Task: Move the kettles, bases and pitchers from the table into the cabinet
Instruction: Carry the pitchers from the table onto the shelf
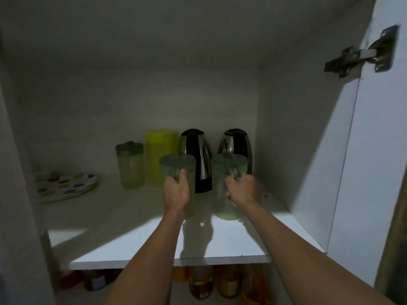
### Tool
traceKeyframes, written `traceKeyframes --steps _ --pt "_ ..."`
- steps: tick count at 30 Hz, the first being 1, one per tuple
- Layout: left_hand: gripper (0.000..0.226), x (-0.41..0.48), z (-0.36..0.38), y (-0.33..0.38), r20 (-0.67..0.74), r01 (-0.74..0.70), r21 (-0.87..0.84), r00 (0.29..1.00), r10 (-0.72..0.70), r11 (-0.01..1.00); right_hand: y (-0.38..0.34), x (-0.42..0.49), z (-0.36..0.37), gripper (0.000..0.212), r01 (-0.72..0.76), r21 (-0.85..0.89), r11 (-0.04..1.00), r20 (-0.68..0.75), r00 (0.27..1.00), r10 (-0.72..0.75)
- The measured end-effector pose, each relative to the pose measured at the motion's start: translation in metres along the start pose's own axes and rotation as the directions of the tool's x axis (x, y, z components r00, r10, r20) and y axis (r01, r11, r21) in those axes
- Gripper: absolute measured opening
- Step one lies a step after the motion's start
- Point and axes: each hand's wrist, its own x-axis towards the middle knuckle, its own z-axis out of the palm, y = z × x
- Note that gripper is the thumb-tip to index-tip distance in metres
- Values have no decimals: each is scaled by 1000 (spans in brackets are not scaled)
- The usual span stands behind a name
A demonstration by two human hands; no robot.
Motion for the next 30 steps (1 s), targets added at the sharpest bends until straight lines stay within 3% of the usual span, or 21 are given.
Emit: traceKeyframes --steps 6,9,11,17,22,27,30 --pt "38 65 23 -11 4 -18 -84 1000 18 996 3 59 42 86 -4 -97 995 27 1000 7" --pt "54 90 29 -16 33 15 30 999 -16 999 2 73 53 62 -13 -66 998 6 1000 14" --pt "64 105 33 -21 39 60 16 997 -61 998 1 79 59 48 -12 -43 999 -11 1000 11" --pt "78 114 26 -21 99 50 -8 994 -49 999 8 100 74 63 -57 -52 997 21 998 58" --pt "90 107 10 -16 203 71 171 973 -106 983 13 83 73 72 -135 -131 982 115 982 150" --pt "101 83 -7 -20 176 54 360 977 -124 932 21 56 57 103 -160 -173 972 154 970 187" --pt "74 56 -20 -21 137 30 411 986 -94 911 33 40 50 108 -157 -200 967 150 970 189"
